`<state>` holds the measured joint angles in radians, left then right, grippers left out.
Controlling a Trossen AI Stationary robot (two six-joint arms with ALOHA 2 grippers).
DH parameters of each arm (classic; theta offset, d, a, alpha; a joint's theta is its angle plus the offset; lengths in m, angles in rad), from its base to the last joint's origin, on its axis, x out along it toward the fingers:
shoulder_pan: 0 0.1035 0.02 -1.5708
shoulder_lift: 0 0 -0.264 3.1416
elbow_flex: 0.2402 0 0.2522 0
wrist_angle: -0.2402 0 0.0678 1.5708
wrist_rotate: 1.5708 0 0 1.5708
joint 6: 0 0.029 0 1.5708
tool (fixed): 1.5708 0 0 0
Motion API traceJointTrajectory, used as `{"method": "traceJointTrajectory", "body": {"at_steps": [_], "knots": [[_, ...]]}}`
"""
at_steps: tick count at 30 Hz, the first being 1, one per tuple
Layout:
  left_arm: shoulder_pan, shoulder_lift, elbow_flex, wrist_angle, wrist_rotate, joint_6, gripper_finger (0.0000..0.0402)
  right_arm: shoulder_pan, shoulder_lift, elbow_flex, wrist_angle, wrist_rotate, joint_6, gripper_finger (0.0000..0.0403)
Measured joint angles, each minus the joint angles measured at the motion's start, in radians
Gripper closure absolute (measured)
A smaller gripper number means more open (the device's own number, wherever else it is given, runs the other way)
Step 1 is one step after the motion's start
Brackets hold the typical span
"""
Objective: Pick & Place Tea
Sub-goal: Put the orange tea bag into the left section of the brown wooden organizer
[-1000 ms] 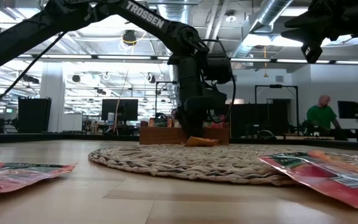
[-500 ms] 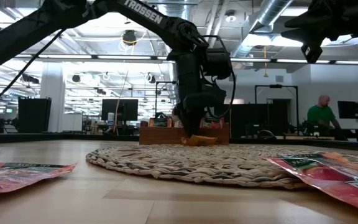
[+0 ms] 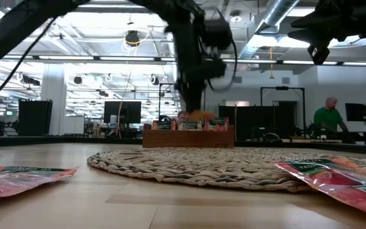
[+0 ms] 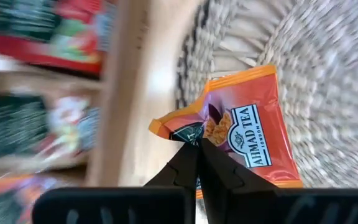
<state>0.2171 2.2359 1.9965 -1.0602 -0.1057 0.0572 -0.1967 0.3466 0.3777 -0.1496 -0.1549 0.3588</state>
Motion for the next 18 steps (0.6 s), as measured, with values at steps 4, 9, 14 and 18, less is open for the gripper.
{"method": "traceJointTrajectory", "body": {"at_steps": [4, 9, 14, 18], "knots": [[-0.015, -0.089, 0.003, -0.041, -0.131, 0.003, 0.0401, 0.0, 0.0, 0.0, 0.0, 0.0, 0.0, 0.0306], [-0.035, -0.152, 0.003, -0.074, -0.436, 0.138, 0.0401, 0.0, 0.0, 0.0, 0.005, 0.001, 0.0, 0.0306], [-0.035, -0.154, 0.002, -0.077, -0.613, 0.267, 0.0401, 0.0, 0.0, 0.0, 0.008, 0.004, 0.0, 0.0306], [-0.028, -0.142, 0.0, -0.094, -0.688, 0.274, 0.0401, 0.0, 0.0, 0.0, 0.008, 0.004, -0.001, 0.0306]]}}
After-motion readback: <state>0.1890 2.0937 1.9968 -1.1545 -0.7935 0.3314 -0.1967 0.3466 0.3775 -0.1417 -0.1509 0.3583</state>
